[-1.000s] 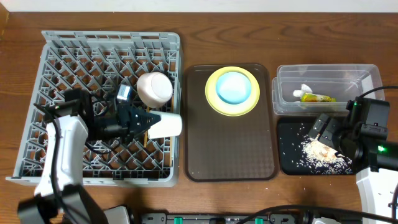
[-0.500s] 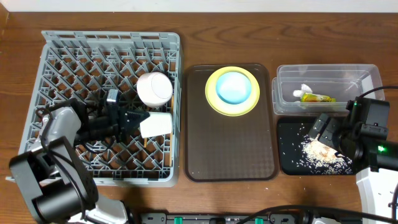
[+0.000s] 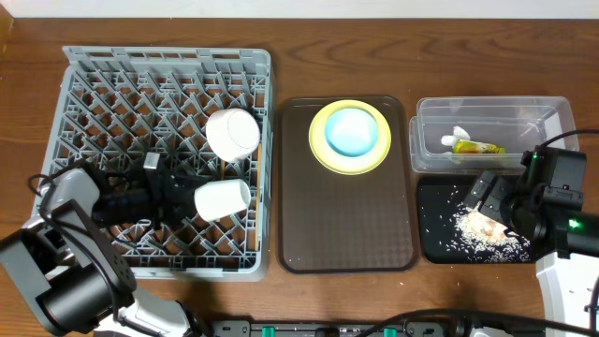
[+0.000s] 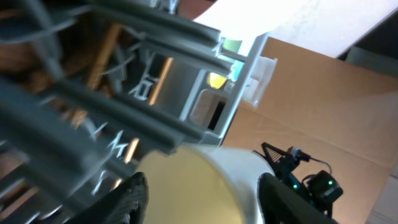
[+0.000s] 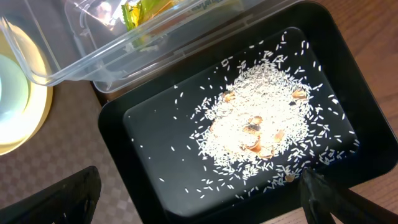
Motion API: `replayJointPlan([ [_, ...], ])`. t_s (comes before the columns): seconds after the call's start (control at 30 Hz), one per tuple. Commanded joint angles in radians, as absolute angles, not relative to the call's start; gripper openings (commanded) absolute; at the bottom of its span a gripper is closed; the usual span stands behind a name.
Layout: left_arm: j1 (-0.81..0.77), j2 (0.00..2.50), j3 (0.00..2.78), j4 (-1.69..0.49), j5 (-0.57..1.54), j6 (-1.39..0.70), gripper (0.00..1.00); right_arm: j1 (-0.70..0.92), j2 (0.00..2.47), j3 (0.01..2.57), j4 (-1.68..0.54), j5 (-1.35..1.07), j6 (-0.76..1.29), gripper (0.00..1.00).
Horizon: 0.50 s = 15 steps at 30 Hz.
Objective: Sort waste into correct bins and load items into the dishwasher
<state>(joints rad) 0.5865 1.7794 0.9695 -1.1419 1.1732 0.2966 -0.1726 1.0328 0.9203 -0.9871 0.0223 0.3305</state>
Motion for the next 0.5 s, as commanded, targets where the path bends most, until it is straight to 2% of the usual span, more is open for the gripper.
replayJointPlan([
  [0.0, 0.611, 1.756, 1.029, -1.167, 1.11, 0.285, 0.64, -0.18, 1.029, 0.929, -0.988, 0.026, 0.336, 0.99],
  [0.1, 0.616, 1.725, 1.066, -1.174, 1.061, 0.242, 0.69, -0.18, 1.029, 0.929, -0.988, 0.026, 0.336, 0.99],
  [0.43, 0.617, 1.553, 1.159, -1.164, 0.83, 0.068, 0.72, -0.18, 1.029, 0.929, -0.988, 0.026, 0.336, 0.99],
  [0.47, 0.617, 1.534, 1.162, -1.159, 0.81, 0.049, 0.74, -0.18, 1.029, 0.929, -0.988, 0.026, 0.336, 0.99],
])
